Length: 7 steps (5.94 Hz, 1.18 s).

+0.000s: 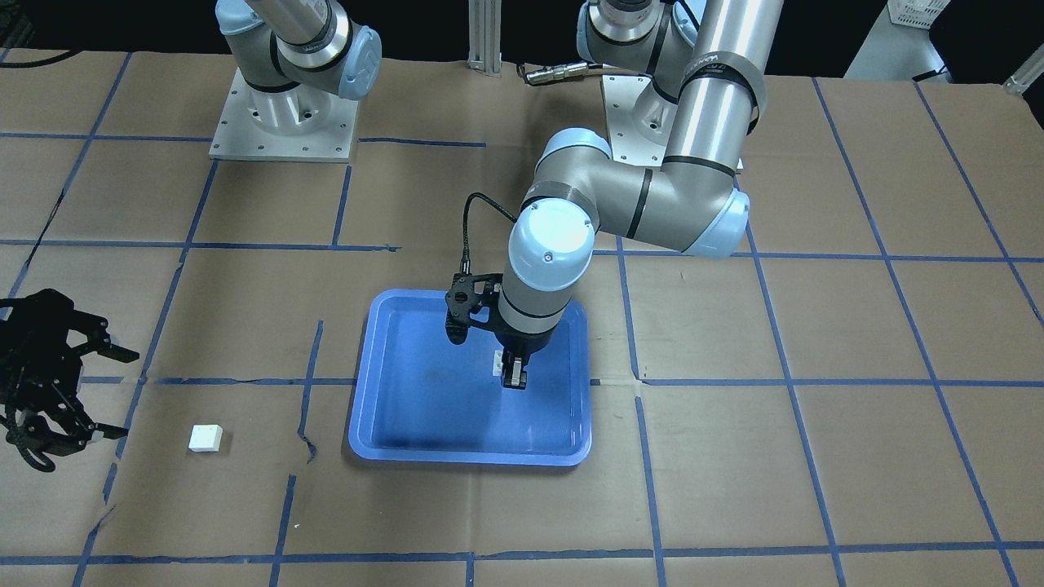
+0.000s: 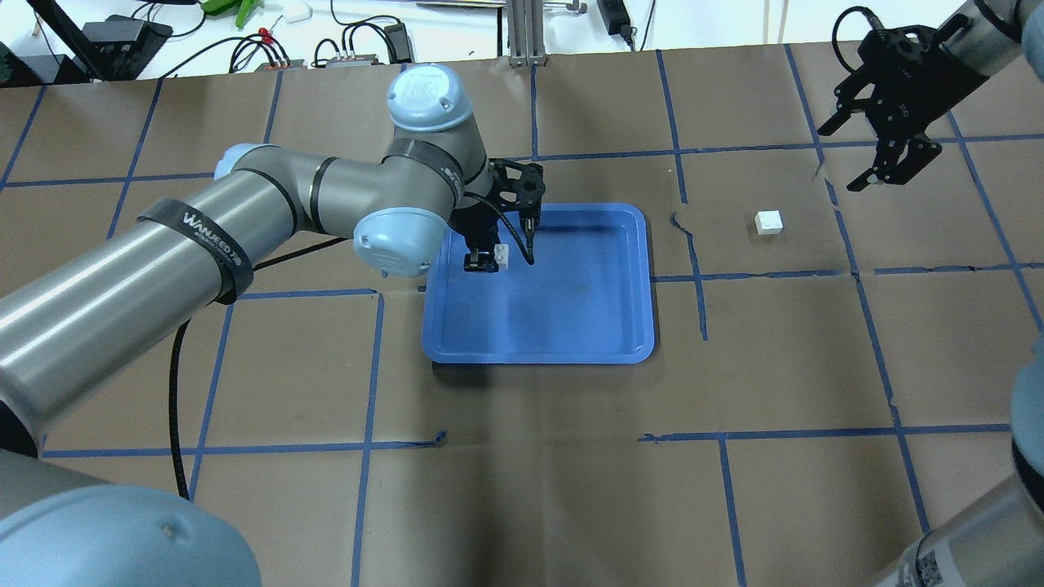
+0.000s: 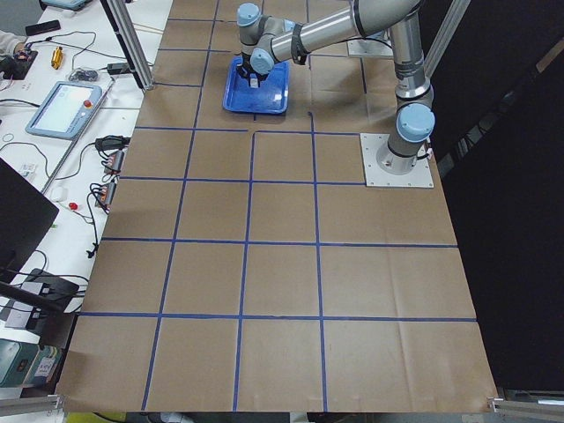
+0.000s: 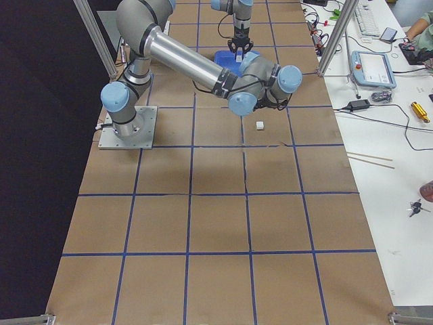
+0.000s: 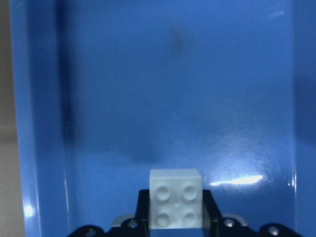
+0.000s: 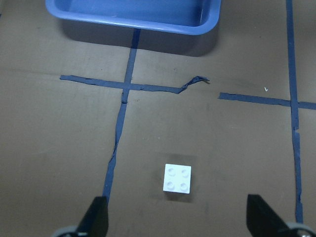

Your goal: Assemble white blocks and place on blue tray

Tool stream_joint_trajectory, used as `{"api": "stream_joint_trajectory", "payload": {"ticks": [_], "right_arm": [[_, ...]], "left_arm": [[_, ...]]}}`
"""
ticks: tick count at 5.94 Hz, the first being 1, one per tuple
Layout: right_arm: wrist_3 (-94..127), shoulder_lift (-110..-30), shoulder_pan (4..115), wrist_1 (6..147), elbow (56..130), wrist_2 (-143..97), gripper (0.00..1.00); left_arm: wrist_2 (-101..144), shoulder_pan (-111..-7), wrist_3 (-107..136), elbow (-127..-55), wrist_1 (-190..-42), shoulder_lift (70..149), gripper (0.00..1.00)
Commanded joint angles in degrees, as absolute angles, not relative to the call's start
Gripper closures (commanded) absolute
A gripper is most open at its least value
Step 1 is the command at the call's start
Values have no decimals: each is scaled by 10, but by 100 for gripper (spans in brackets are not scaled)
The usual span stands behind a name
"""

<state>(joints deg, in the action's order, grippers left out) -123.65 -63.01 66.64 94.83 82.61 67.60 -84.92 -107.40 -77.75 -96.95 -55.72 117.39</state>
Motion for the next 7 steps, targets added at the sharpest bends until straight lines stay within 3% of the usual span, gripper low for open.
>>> {"api": "stream_joint_trajectory", "payload": {"ticks": [1,4,5,6,7], "right_arm": [[-1232,-574,663,1005,831,624,0],[-1168,-559,662,1183,948,570,0],[-1174,-558,662,1186,952,572,0],[-1205,-555,662,1187,954,579,0],[-1222,-549,659,1186,954,581,0]], "left_arm": [[-847,-1082,-721,-994,-521,1189,94],[-842,-1086,-716,-1004,-496,1203,94],[-841,-1087,-716,-1005,-496,1204,92],[-842,-1088,-715,-1007,-495,1205,69],[-839,-1088,-714,-1006,-494,1201,1]]}}
